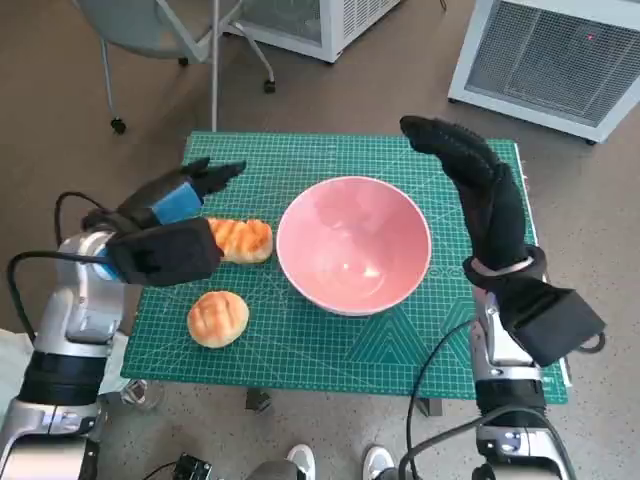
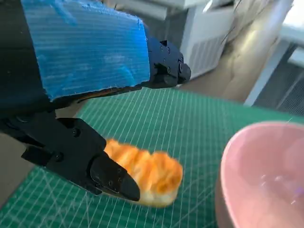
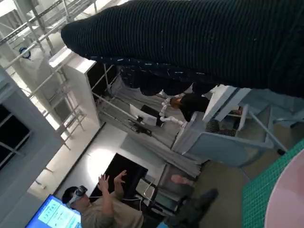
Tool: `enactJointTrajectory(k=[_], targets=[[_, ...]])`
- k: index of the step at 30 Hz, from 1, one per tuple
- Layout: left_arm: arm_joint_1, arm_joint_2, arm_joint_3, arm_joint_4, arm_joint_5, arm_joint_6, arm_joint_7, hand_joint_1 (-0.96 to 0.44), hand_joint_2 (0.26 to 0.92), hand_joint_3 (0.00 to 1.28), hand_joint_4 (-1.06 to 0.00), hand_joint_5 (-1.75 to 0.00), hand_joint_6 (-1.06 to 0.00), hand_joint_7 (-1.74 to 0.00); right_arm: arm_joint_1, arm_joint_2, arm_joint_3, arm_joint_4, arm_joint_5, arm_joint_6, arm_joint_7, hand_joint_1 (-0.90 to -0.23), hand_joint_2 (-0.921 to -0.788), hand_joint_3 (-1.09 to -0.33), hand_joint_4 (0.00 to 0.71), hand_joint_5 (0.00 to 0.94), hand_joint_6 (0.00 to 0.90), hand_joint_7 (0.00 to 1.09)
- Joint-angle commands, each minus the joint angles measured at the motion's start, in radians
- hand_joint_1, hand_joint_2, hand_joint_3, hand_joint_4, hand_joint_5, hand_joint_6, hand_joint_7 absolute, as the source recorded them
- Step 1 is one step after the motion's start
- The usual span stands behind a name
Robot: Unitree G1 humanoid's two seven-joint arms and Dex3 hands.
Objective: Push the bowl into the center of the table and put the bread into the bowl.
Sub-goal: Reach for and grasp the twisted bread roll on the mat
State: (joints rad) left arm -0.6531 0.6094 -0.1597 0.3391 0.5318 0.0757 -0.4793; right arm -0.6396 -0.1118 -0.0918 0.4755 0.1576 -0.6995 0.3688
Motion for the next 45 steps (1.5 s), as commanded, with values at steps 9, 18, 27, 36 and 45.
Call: enactJointTrajectory(k=[9, 18, 27, 36, 45], targets=[[-0.121, -0.053, -0.146, 0.224, 0.083, 0.03, 0.024, -0.09, 0.693, 0.0, -0.08, 0.0, -0.28, 0.0, 0.01, 0.005, 0.001, 0.019, 0.026, 0.011, 0.006, -0.791, -0.921, -0.782, 0.14, 0.0, -0.001, 0.52], [-0.178, -0.111, -0.227, 0.434, 0.126, -0.018, 0.124, -0.1, 0.693, 0.0, -0.1, -0.01, -0.28, 0.0, 0.019, 0.0, 0.003, 0.005, 0.032, 0.017, 0.006, -0.79, -0.921, -0.781, 0.14, 0.0, -0.001, 0.52], [-0.237, -0.163, -0.291, 0.676, 0.165, -0.086, 0.282, -0.04, 0.729, 0.02, -0.29, -0.04, -0.41, -0.04, 0.031, -0.003, 0.005, -0.012, 0.035, 0.022, 0.007, -0.79, -0.921, -0.781, 0.137, 0.0, -0.001, 0.52], [-0.247, -0.162, -0.346, 0.792, 0.206, -0.209, 0.487, 0.01, 0.873, 0.07, -0.69, -0.67, -0.61, -0.62, 0.042, -0.006, 0.005, -0.026, 0.039, 0.028, 0.005, -0.784, -0.921, -0.781, 0.136, 0.0, -0.001, 0.52], [-0.237, -0.097, -0.309, 0.711, 0.178, -0.308, 0.572, 0.0, 0.916, 0.04, -0.71, -1.11, -0.67, -1.11, 0.051, -0.004, 0.007, -0.039, 0.045, 0.034, 0.007, -0.78, -0.921, -0.782, 0.137, 0.001, -0.001, 0.52]])
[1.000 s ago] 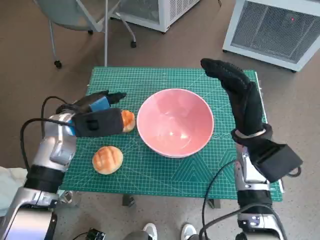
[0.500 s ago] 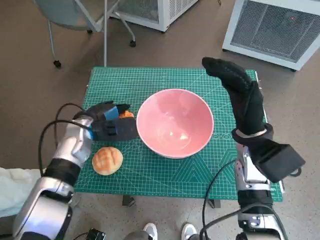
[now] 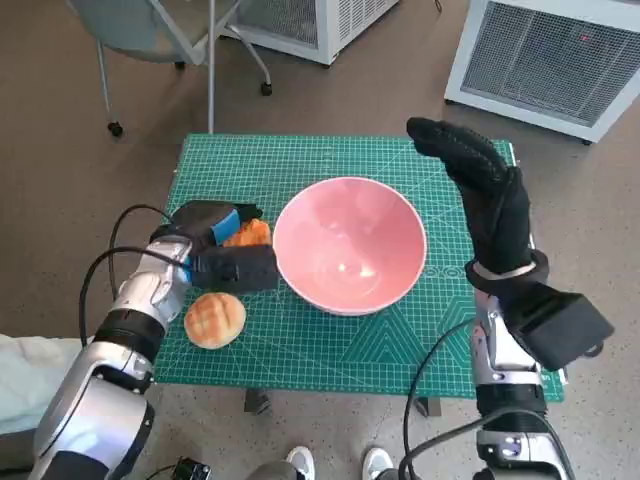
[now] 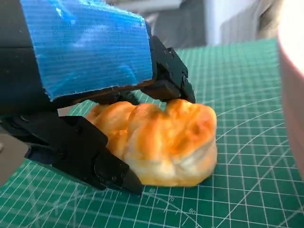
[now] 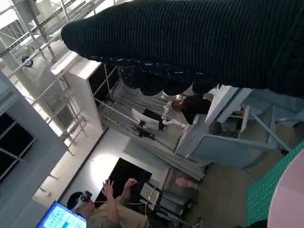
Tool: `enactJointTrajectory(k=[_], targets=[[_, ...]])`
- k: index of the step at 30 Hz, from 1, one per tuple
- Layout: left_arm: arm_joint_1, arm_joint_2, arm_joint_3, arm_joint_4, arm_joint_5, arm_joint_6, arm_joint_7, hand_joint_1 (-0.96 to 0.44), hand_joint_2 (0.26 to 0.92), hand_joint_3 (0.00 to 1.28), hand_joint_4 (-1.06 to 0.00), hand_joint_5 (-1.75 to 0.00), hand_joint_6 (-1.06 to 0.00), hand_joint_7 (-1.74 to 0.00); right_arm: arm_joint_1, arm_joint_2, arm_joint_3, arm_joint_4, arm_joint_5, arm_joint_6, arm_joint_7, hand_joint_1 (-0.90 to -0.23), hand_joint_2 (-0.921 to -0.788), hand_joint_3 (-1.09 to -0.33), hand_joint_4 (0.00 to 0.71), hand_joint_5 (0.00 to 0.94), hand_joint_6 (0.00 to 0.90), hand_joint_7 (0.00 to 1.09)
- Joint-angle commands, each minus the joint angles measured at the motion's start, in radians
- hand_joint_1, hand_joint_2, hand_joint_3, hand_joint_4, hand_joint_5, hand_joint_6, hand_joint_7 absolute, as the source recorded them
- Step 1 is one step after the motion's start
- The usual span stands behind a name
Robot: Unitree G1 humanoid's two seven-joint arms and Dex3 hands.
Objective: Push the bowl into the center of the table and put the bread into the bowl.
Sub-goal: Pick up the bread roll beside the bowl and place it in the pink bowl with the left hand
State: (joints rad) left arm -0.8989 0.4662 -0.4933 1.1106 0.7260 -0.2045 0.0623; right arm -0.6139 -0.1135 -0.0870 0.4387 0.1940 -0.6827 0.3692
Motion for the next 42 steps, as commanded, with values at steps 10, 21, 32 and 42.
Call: enactJointTrajectory(k=[10, 21, 32, 42], targets=[[0.105, 0.151, 0.189, -0.472, -0.11, -0.002, -0.018, 0.0, 0.916, 0.02, -0.75, -1.14, -0.69, -1.07, 0.026, 0.0, -0.002, 0.009, 0.021, 0.015, 0.016, -0.776, -0.921, -0.782, 0.138, 0.001, -0.001, 0.52], [0.211, 0.149, 0.322, -0.887, -0.155, 0.009, -0.011, 0.0, 0.915, 0.02, -0.78, -1.04, -0.66, -1.15, 0.027, -0.003, -0.005, 0.007, 0.027, 0.015, 0.021, -0.767, -0.921, -0.782, 0.138, 0.001, -0.001, 0.52], [0.201, 0.048, 0.279, -1.042, -0.164, -0.013, -0.077, 0.0, 0.92, 0.02, -0.77, -1.09, -0.65, -1.13, 0.023, 0.002, -0.004, 0.016, 0.041, 0.015, 0.032, -0.762, -0.921, -0.783, 0.138, 0.001, -0.001, 0.52], [0.115, -0.066, 0.16, -0.919, -0.09, -0.05, -0.113, 0.0, 0.92, 0.03, -0.77, -1.08, -0.63, -1.15, 0.032, 0.001, -0.003, 0.005, 0.039, 0.014, 0.034, -0.762, -0.921, -0.784, 0.138, 0.001, -0.001, 0.52]])
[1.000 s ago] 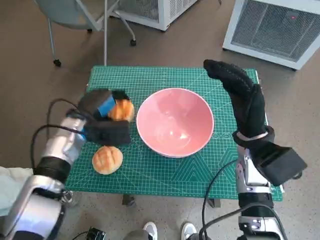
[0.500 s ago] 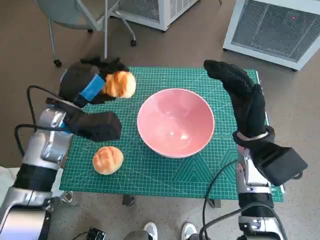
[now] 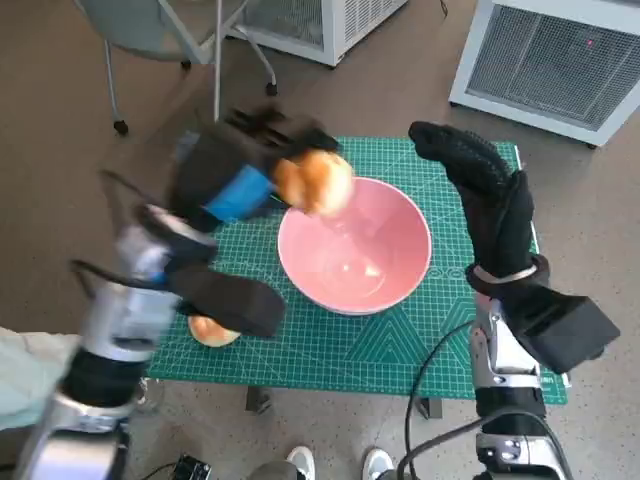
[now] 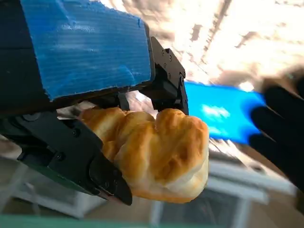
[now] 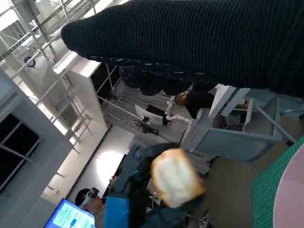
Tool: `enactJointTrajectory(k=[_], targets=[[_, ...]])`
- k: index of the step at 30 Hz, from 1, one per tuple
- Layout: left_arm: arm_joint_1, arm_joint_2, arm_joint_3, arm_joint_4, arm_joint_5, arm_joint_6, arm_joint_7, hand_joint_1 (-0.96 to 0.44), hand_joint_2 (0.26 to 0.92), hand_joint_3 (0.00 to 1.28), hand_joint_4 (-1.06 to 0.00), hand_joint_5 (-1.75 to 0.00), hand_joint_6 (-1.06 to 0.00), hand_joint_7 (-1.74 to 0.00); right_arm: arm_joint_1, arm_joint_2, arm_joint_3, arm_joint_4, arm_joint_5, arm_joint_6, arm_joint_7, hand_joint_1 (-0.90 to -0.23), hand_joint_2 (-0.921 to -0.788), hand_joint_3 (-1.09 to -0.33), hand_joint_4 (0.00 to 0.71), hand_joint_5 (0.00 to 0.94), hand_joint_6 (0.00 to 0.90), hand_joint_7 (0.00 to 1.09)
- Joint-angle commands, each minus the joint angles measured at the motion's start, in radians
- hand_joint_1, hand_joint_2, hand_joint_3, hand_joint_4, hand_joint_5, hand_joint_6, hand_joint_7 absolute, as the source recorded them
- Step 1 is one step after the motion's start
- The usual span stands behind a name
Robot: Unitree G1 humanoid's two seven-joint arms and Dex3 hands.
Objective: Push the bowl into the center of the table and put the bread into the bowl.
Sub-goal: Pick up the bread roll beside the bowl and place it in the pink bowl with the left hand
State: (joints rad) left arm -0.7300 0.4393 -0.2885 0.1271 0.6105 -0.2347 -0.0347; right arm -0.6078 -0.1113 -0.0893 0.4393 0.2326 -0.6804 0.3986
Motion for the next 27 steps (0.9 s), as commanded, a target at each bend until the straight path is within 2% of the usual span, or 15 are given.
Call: enactJointTrajectory(k=[1, 10, 18, 20, 22, 23, 25, 26, 27], targets=[[-0.062, -0.048, -0.055, 0.083, 0.032, -0.024, -0.016, 0.0, 0.92, 0.03, -0.77, -1.08, -0.63, -1.15, 0.027, -0.002, 0.0, 0.002, -0.001, 0.011, 0.003, -0.762, -0.921, -0.784, 0.138, 0.001, -0.001, 0.52], [-0.144, -0.124, -0.137, 0.321, 0.077, -0.054, -0.019, 0.0, 0.92, 0.03, -0.76, -1.05, -0.64, -1.18, 0.042, -0.005, -0.002, -0.015, -0.001, 0.012, -0.001, -0.764, -0.921, -0.783, 0.14, 0.001, -0.001, 0.52], [-0.183, -0.161, -0.171, 0.485, 0.068, -0.068, -0.039, 0.0, 0.92, 0.04, -0.74, -1.13, -0.64, -1.14, 0.053, -0.01, -0.011, -0.023, -0.003, 0.012, -0.007, -0.759, -0.921, -0.782, 0.14, 0.002, -0.001, 0.52], [-0.183, -0.166, -0.171, 0.502, 0.06, -0.065, -0.054, 0.0, 0.921, 0.09, -0.67, -1.2, -0.59, -1.18, 0.054, -0.011, -0.013, -0.024, -0.006, 0.011, -0.01, -0.757, -0.921, -0.782, 0.141, 0.002, -0.001, 0.52], [-0.176, -0.166, -0.171, 0.506, 0.057, -0.052, -0.076, 0.0, 0.921, 0.18, -0.53, -1.3, -0.52, -1.3, 0.054, -0.013, -0.016, -0.026, -0.011, 0.01, -0.014, -0.756, -0.921, -0.782, 0.141, 0.002, -0.001, 0.52], [-0.173, -0.166, -0.172, 0.506, 0.057, -0.044, -0.086, 0.0, 0.892, 0.18, -0.44, -1.15, -0.44, -1.16, 0.054, -0.013, -0.017, -0.026, -0.013, 0.01, -0.017, -0.756, -0.921, -0.782, 0.141, 0.002, -0.001, 0.52], [-0.167, -0.165, -0.173, 0.504, 0.058, -0.025, -0.111, -0.01, 0.836, 0.12, -0.32, -0.52, -0.35, -0.59, 0.054, -0.014, -0.019, -0.026, -0.017, 0.009, -0.02, -0.755, -0.921, -0.781, 0.142, 0.002, -0.001, 0.53], [-0.165, -0.164, -0.174, 0.499, 0.06, -0.015, -0.124, -0.03, 0.825, 0.09, -0.28, -0.33, -0.33, -0.4, 0.055, -0.014, -0.019, -0.028, -0.019, 0.008, -0.022, -0.755, -0.921, -0.781, 0.142, 0.002, -0.001, 0.53], [-0.163, -0.163, -0.175, 0.496, 0.061, -0.007, -0.133, -0.05, 0.818, 0.08, -0.25, -0.27, -0.32, -0.33, 0.055, -0.014, -0.019, -0.03, -0.02, 0.008, -0.024, -0.755, -0.921, -0.781, 0.142, 0.002, -0.001, 0.53]])
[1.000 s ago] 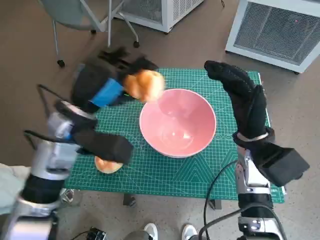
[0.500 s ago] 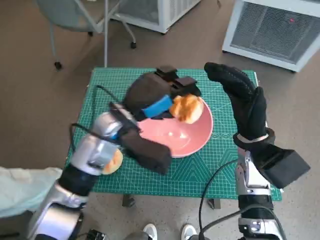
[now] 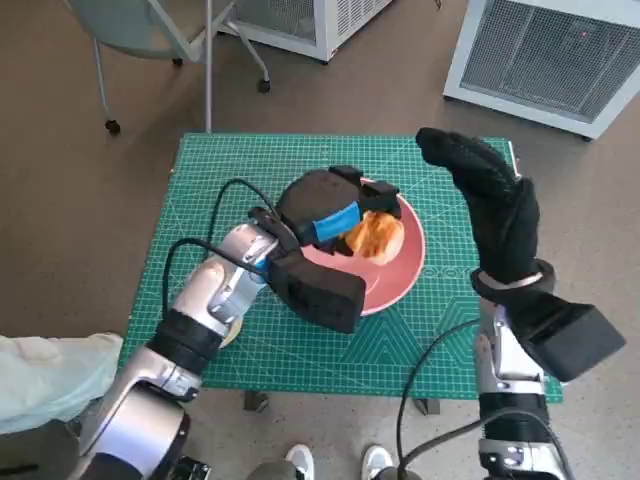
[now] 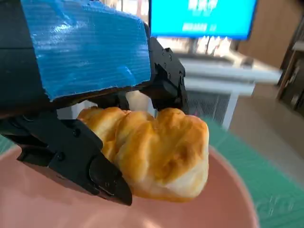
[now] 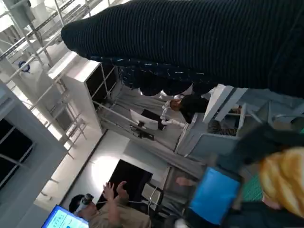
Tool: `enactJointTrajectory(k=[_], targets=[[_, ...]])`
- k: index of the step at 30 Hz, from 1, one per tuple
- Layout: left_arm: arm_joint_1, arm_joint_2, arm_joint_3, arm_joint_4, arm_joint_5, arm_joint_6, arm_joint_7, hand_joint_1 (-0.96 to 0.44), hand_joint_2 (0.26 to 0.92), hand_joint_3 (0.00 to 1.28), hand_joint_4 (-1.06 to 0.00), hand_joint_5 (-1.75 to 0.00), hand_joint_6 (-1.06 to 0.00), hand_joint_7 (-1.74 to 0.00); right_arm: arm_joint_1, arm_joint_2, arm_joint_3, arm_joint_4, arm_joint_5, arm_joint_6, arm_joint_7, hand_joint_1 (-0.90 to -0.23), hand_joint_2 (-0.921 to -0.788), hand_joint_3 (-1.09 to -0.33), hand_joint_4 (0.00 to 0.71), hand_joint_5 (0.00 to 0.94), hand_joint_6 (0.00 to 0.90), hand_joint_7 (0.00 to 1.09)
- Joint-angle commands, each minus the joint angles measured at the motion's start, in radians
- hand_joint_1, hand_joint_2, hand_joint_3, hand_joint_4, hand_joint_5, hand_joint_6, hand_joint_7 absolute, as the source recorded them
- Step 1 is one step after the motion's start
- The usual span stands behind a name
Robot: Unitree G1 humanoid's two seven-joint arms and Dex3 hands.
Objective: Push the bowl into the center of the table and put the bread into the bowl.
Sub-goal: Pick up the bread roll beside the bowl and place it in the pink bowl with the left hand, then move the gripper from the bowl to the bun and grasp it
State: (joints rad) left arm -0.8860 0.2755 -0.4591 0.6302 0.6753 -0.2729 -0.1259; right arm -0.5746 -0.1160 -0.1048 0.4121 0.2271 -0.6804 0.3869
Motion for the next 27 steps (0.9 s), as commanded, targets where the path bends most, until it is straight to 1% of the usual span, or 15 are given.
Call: enactJointTrajectory(k=[1, 3, 6, 10, 14, 18, 22, 24, 27], targets=[[-0.007, 0.003, -0.006, -0.012, 0.0, 0.04, -0.053, -0.08, 0.809, 0.06, -0.22, -0.17, -0.3, -0.23, 0.023, -0.01, -0.003, -0.005, -0.017, 0.008, -0.014, -0.755, -0.921, -0.782, 0.142, 0.002, -0.001, 0.53], [-0.007, 0.008, -0.009, -0.022, 0.004, 0.058, -0.076, -0.16, 0.802, 0.04, -0.16, -0.07, -0.27, -0.11, 0.023, -0.01, -0.003, -0.009, -0.021, 0.009, -0.018, -0.755, -0.921, -0.782, 0.142, 0.002, -0.001, 0.53], [-0.006, 0.015, -0.012, -0.043, 0.011, 0.084, -0.104, -0.22, 0.8, 0.03, -0.12, -0.03, -0.25, -0.06, 0.023, -0.01, -0.004, -0.01, -0.024, 0.01, -0.023, -0.755, -0.921, -0.781, 0.143, 0.002, -0.001, 0.53], [0.005, 0.025, -0.014, -0.076, 0.031, 0.117, -0.112, -0.3, 0.8, 0.02, -0.08, -0.01, -0.24, -0.03, 0.021, -0.01, -0.005, -0.005, -0.026, 0.01, -0.024, -0.755, -0.921, -0.78, 0.143, 0.002, -0.001, 0.53], [0.021, 0.038, -0.01, -0.11, 0.047, 0.139, -0.109, -0.31, 0.803, 0.01, -0.05, 0.0, -0.24, -0.02, 0.021, -0.008, -0.003, -0.007, -0.028, 0.012, -0.027, -0.757, -0.921, -0.781, 0.143, 0.002, -0.001, 0.53], [0.049, 0.065, 0.008, -0.173, 0.031, 0.152, -0.13, -0.32, 0.804, 0.01, -0.03, 0.0, -0.23, -0.01, 0.022, -0.004, -0.001, -0.009, -0.03, 0.012, -0.028, -0.759, -0.921, -0.781, 0.143, 0.002, -0.001, 0.53], [0.102, 0.105, 0.05, -0.292, -0.015, 0.16, -0.18, -0.33, 0.804, 0.01, -0.03, 0.0, -0.23, -0.01, 0.024, -0.001, 0.001, -0.013, -0.027, 0.014, -0.026, -0.759, -0.921, -0.782, 0.143, 0.001, -0.001, 0.53], [0.145, 0.135, 0.084, -0.372, -0.06, 0.155, -0.218, -0.33, 0.804, 0.01, -0.02, 0.0, -0.23, -0.01, 0.025, 0.0, 0.001, -0.015, -0.025, 0.015, -0.025, -0.759, -0.921, -0.782, 0.143, 0.001, -0.001, 0.53], [0.217, 0.2, 0.143, -0.489, -0.136, 0.117, -0.269, -0.33, 0.802, 0.01, -0.02, 0.0, -0.23, -0.01, 0.026, 0.001, 0.003, -0.018, -0.022, 0.016, -0.022, -0.759, -0.921, -0.782, 0.142, 0.001, -0.001, 0.53]])
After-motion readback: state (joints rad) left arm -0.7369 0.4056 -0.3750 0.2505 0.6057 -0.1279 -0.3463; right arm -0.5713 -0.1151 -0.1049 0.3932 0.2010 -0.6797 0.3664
